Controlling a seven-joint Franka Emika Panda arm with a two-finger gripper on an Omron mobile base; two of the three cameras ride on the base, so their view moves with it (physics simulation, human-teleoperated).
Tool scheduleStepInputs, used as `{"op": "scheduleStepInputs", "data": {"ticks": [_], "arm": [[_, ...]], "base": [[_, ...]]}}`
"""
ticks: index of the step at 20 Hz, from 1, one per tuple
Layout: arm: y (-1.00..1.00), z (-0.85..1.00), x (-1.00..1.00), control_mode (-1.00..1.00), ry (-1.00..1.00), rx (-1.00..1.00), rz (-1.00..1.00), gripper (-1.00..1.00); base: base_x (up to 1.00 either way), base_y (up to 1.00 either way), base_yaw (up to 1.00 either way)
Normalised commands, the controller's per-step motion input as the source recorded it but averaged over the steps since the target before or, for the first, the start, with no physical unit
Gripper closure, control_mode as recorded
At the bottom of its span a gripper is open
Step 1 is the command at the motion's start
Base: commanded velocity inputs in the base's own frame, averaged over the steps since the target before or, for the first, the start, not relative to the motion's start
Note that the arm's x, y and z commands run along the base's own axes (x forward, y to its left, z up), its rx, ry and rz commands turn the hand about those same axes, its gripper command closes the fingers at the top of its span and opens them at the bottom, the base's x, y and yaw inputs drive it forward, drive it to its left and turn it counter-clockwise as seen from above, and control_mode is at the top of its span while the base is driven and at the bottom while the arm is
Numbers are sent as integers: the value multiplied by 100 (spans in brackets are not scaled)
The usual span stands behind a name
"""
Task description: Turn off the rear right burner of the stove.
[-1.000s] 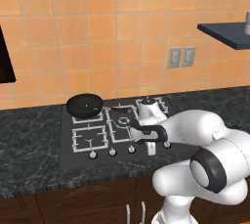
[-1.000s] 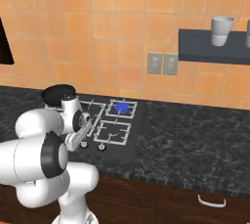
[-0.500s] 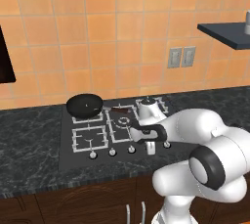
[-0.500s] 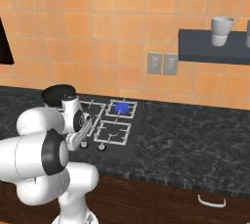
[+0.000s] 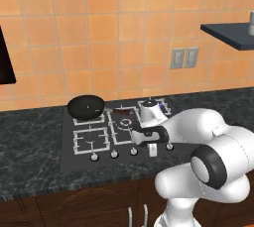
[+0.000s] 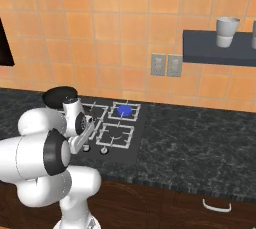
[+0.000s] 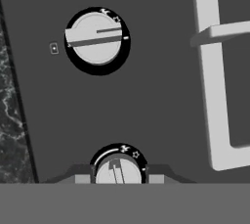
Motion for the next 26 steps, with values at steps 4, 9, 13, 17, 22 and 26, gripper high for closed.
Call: {"op": "scheduleStepInputs", "data": {"ticks": [4, 9, 13, 17, 22, 26], "arm": [[0, 0, 0, -100, 0, 0, 0, 100], [0, 0, 0, -100, 0, 0, 0, 100], [0, 0, 0, -100, 0, 0, -4, 100], [-2, -3, 0, -100, 1, 2, -26, 100], [-5, -15, 0, -100, 4, 3, -40, 100], [-13, -24, 0, -100, 2, 3, -47, 100]], "base": [[0, 0, 0], [0, 0, 0], [0, 0, 0], [0, 0, 0], [0, 0, 0], [0, 0, 0]]}}
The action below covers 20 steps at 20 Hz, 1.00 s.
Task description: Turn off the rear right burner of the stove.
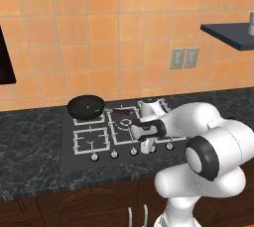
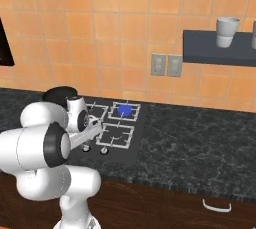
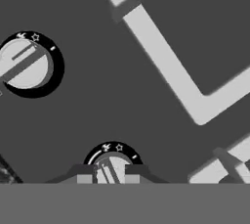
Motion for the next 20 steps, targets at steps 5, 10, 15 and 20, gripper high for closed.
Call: {"op": "scheduleStepInputs", "data": {"ticks": [5, 10, 15, 20], "arm": [[-29, -34, -38, -100, -2, 3, -56, 100], [-33, -38, -59, -100, -8, 4, -63, 100], [-23, -48, -50, -100, -14, 3, -65, 100], [-16, -54, -43, -100, -17, 1, -68, 100]], "base": [[0, 0, 0], [0, 0, 0], [0, 0, 0], [0, 0, 0]]}}
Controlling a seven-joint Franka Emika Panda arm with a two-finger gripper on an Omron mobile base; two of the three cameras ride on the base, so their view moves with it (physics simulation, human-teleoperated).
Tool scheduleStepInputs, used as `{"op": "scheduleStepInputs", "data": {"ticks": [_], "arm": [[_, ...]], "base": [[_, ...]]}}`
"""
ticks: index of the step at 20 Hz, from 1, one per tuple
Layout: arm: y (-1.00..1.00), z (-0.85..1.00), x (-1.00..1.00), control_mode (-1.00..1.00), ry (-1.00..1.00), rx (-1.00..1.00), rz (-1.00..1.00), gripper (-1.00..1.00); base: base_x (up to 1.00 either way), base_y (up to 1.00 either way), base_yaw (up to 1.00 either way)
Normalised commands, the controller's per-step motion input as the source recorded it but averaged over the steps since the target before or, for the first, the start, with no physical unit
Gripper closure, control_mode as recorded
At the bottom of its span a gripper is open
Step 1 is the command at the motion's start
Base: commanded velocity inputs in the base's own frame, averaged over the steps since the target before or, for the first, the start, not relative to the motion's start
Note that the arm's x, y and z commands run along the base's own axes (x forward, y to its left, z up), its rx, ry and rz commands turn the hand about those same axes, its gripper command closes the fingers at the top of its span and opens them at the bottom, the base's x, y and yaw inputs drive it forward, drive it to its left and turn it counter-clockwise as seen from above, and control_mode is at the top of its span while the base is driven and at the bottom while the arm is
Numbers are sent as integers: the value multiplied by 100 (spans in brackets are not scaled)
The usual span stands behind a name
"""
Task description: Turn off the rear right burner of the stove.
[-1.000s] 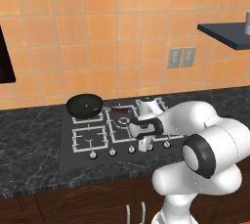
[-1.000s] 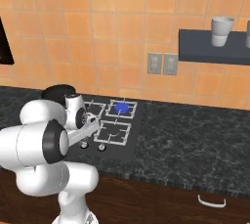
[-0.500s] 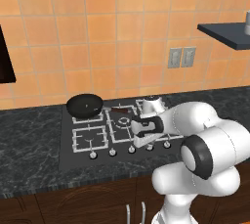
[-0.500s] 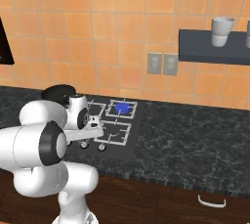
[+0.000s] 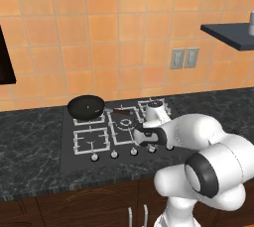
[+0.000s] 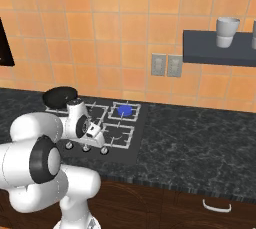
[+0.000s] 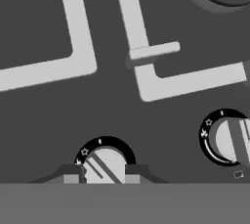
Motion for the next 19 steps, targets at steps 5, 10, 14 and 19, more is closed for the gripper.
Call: {"op": "scheduleStepInputs", "data": {"ticks": [5, 10, 14, 19], "arm": [[-8, -57, -35, -100, -17, 0, -72, 100], [-1, -59, -30, -100, -18, 0, -75, 100], [0, -58, -28, -100, -18, 0, -76, 100], [-4, -24, -47, -100, -18, 5, -69, 100]], "base": [[0, 0, 0], [0, 0, 0], [0, 0, 0], [0, 0, 0]]}}
